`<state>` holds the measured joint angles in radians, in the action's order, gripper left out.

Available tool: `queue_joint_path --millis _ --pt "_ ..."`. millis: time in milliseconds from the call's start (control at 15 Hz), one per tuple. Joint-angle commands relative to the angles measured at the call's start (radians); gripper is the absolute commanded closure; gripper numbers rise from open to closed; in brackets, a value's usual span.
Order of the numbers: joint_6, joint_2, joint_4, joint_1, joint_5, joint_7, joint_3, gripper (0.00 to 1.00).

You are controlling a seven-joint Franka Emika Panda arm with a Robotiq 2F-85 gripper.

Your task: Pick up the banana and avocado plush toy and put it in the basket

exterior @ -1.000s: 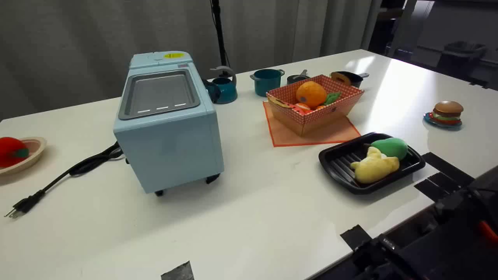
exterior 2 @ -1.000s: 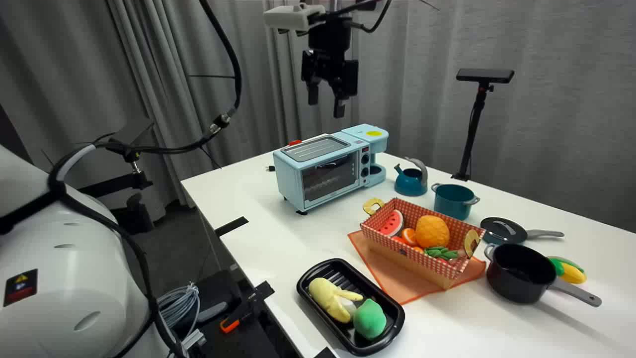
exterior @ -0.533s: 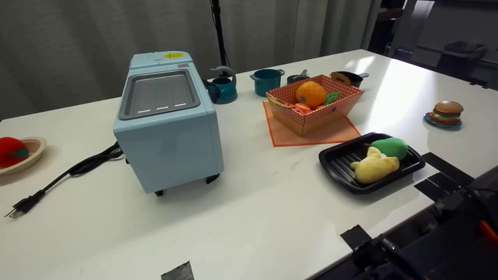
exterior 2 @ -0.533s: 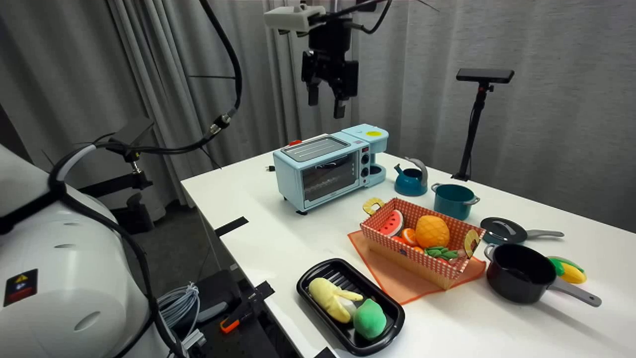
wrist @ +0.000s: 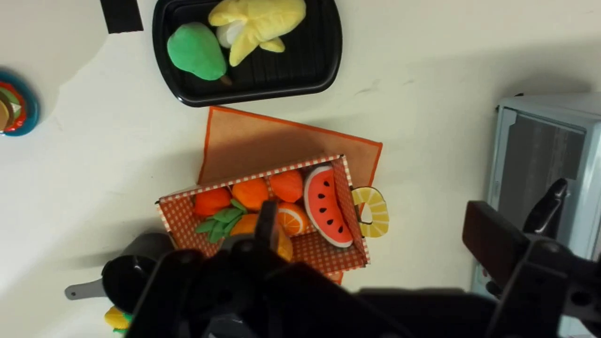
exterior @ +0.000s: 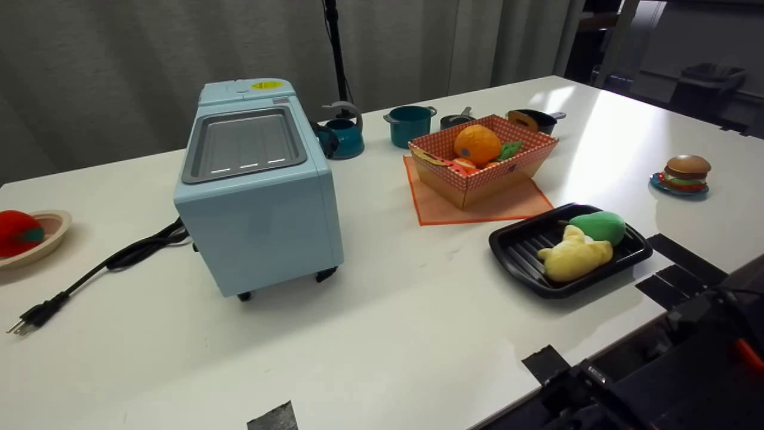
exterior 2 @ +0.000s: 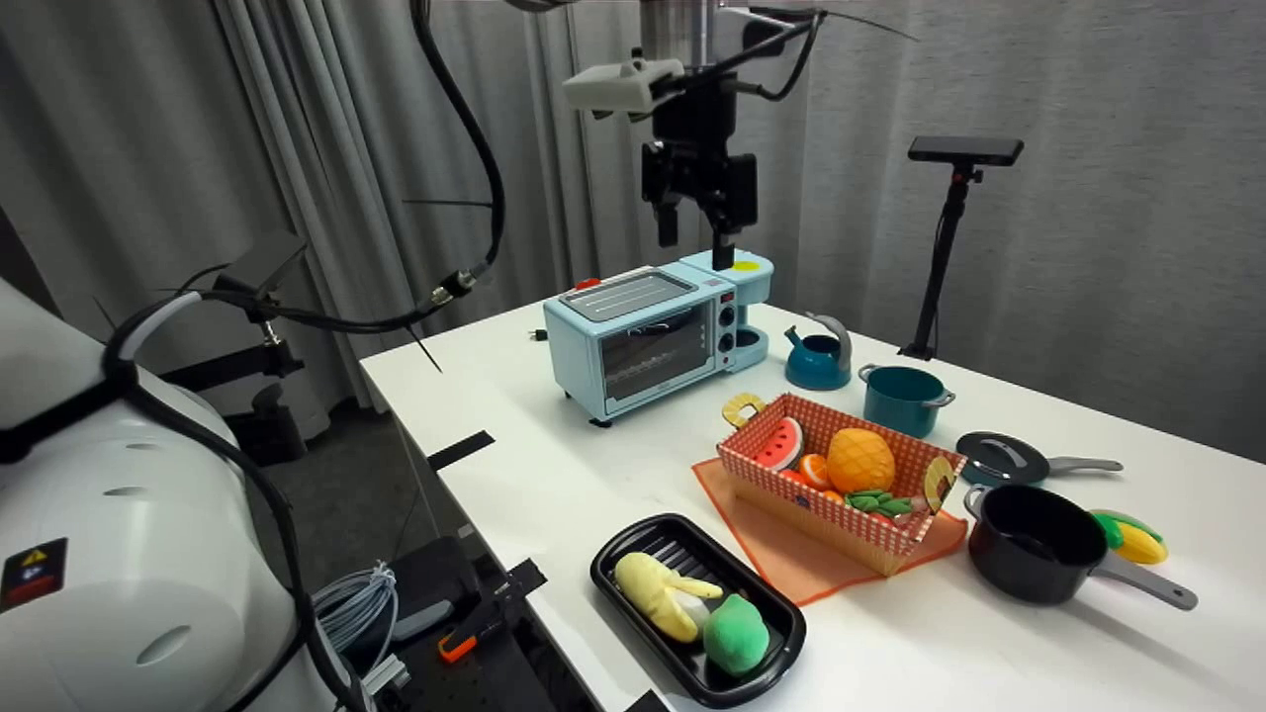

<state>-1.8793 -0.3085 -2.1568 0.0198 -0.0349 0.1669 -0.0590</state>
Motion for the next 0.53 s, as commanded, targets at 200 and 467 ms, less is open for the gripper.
queue_joint_path --millis 200,467 --pt "-0.231 0.067 -0.149 -0.057 0.081 0.045 0.04 0.0" --pt "-0.364 0.148 -0.224 -0.087 0.084 0.063 0.078 0.0"
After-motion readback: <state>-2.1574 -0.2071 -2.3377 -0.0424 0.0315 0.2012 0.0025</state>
